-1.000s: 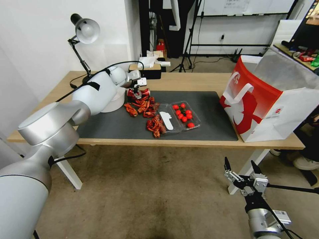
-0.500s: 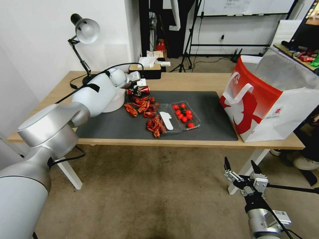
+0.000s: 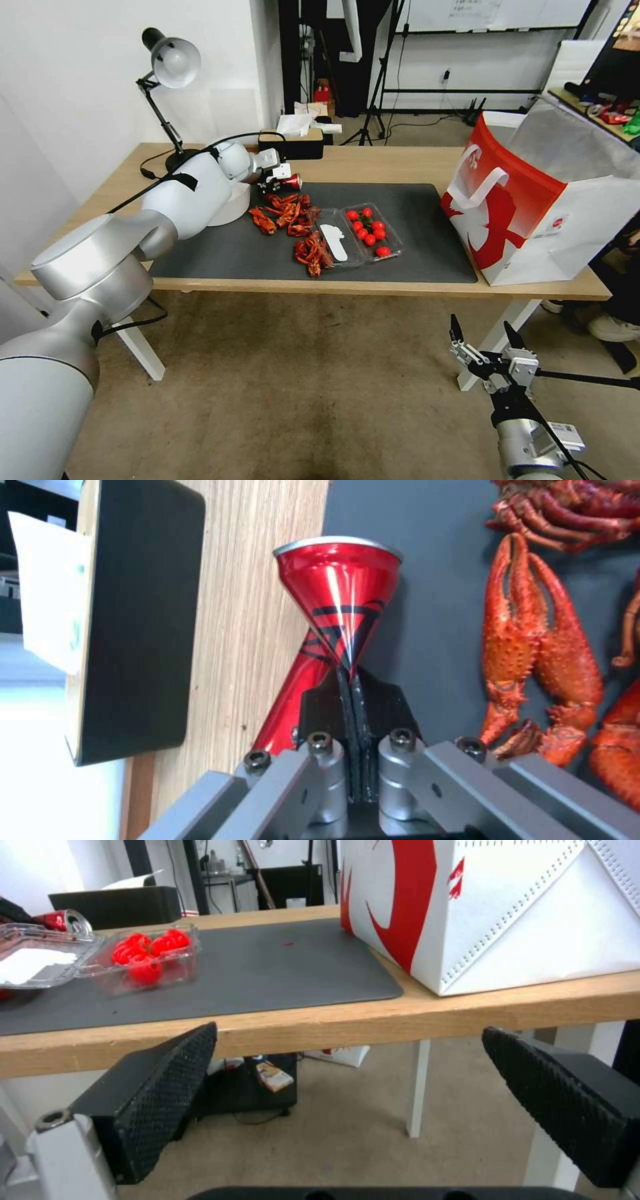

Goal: Pick up the trash from the table and place it into the takeout bag.

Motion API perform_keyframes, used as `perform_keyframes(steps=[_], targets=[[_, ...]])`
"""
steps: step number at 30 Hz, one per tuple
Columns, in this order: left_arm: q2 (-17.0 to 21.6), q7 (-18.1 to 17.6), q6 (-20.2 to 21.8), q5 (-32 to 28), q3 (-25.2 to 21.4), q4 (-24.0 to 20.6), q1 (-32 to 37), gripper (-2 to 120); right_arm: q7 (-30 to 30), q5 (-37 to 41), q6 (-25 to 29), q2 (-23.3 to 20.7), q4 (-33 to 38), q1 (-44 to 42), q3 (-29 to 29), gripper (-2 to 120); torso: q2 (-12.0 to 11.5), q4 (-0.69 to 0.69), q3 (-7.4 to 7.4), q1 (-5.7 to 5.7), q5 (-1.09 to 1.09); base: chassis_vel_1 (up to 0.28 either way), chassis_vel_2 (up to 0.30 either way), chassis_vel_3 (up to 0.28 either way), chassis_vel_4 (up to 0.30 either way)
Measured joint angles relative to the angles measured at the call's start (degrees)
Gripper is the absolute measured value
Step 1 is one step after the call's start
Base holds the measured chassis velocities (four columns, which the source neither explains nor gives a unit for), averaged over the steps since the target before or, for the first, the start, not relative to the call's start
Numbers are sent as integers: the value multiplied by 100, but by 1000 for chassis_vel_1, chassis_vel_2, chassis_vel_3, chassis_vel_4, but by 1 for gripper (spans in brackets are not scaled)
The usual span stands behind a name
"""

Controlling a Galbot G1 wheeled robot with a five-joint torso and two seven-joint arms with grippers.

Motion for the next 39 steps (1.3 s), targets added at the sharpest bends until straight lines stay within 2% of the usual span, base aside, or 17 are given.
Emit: perform_keyframes(steps=[2,7,8,9,10,13,16,17,18,19,21,24,25,26,29,33,39], targets=[[40,2,35,-48,-71,-114,26,0,0,1,0,0,-3,2,-2,100,0,0,0,0,0,0,0,0,0],[392,-248,167,-724,-271,-1075,86,0,1,15,0,-3,-6,3,-2,100,0,1,1,0,1,0,0,0,0],[505,-337,233,-1007,-294,-1482,91,0,1,17,0,-2,-7,4,-7,100,0,2,1,0,0,0,0,0,0],[505,-337,233,-1007,-294,-1482,91,0,1,17,0,-2,-7,4,-7,100,0,2,1,0,0,0,0,0,0],[594,-431,308,-1349,-323,-2016,91,0,1,17,0,1,-9,15,-20,100,0,3,1,1,0,0,0,0,0],[644,-775,428,-2096,-301,-2724,16,0,0,17,0,9,-12,33,-43,100,0,-2,1,0,0,0,0,0,0],[637,-1013,476,-2514,-255,-2958,-40,0,0,17,0,13,-13,39,-53,100,0,-2,0,0,2,0,0,0,0],[568,-1444,483,-3333,-148,-3266,-155,0,-1,13,0,17,-13,45,-61,100,0,0,0,0,2,0,0,0,0],[568,-1444,483,-3333,-148,-3266,-155,0,-1,13,0,17,-13,45,-61,100,0,0,0,0,2,0,0,0,0],[354,-1879,431,-4535,-20,-3588,-310,0,-2,6,0,31,-1,47,-65,100,0,0,0,0,2,0,0,0,0],[-69,-2085,203,-5821,72,-3829,-468,0,-3,-9,0,50,31,25,-63,100,0,-2,0,0,3,0,0,0,0],[-87,-2090,193,-5862,75,-3836,-473,0,-3,-11,1,52,34,22,-63,100,0,-2,0,1,3,0,0,0,0],[-597,-2225,-55,-6770,162,-3912,-606,0,-3,-23,3,71,73,-36,-34,100,0,-5,0,0,3,0,0,0,0],[-597,-2225,-55,-6770,162,-3912,-606,0,-3,-23,3,71,73,-36,-34,100,0,-5,0,0,3,0,0,0,0],[-1333,-2183,-356,-7096,323,-3527,-754,0,-3,-25,301,98,99,-136,26,100,0,-1,0,0,2,0,0,0,0],[-1725,-2146,-463,-7197,452,-3214,-739,0,-3,-26,333,121,99,-200,37,100,0,-1,0,0,2,0,0,0,0],[-1838,-2144,-471,-7227,768,-3149,-618,0,-5,-27,348,119,87,-227,52,100,0,0,0,1,1,0,0,0,0]])
